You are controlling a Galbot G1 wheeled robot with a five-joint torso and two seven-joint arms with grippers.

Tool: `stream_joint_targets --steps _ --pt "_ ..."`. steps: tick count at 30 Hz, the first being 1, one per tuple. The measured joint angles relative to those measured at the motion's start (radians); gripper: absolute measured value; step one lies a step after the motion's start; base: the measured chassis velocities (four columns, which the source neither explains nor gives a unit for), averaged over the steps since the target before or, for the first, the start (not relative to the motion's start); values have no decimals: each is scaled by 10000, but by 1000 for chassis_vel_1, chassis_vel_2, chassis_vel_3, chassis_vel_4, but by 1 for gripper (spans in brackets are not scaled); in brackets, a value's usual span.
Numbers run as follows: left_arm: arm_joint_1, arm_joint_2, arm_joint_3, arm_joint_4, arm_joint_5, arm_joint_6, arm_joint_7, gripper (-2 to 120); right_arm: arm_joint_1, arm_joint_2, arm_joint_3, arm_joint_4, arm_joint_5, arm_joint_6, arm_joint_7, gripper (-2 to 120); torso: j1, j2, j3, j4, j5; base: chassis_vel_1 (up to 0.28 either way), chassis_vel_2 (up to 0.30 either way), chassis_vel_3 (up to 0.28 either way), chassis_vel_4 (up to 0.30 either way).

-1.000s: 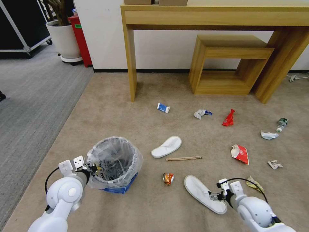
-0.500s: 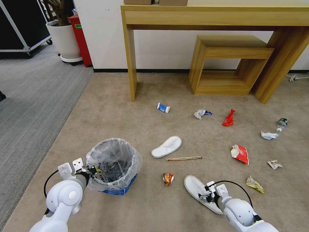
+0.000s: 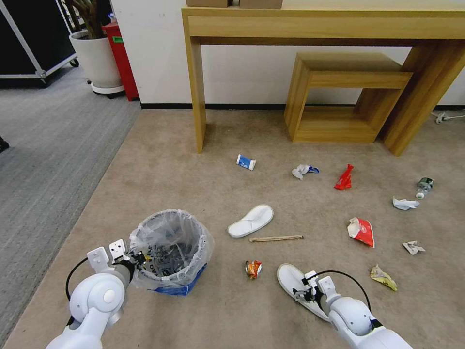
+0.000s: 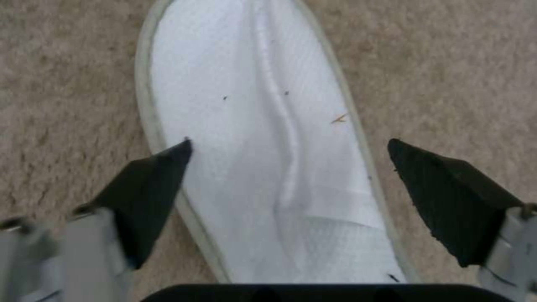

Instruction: Pick up the trash bin and place the garbage on the floor into it.

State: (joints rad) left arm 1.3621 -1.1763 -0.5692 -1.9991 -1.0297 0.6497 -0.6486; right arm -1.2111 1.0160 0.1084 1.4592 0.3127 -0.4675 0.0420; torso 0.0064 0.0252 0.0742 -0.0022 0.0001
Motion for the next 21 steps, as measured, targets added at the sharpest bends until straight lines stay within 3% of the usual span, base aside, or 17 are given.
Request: stream_joint_targets --steps 4,13,16,21 --pt "0 -49 12 5 37 -40 46 0 64 36 -178 -203 -86 196 24 68 0 0 0 0 -1 0 0 0 0" --pt "5 -62 12 53 89 -82 81 0 96 55 -220 -307 -145 365 40 43 0 0 0 0 -1 0 0 0 0" --pt "19 -101 20 73 130 -100 101 0 102 60 -223 -360 -191 508 46 24 0 0 0 0 -1 0 0 0 0" --pt "33 -105 20 79 145 -114 120 0 101 49 -214 -413 -223 619 50 10 0 0 0 0 -1 0 0 0 0"
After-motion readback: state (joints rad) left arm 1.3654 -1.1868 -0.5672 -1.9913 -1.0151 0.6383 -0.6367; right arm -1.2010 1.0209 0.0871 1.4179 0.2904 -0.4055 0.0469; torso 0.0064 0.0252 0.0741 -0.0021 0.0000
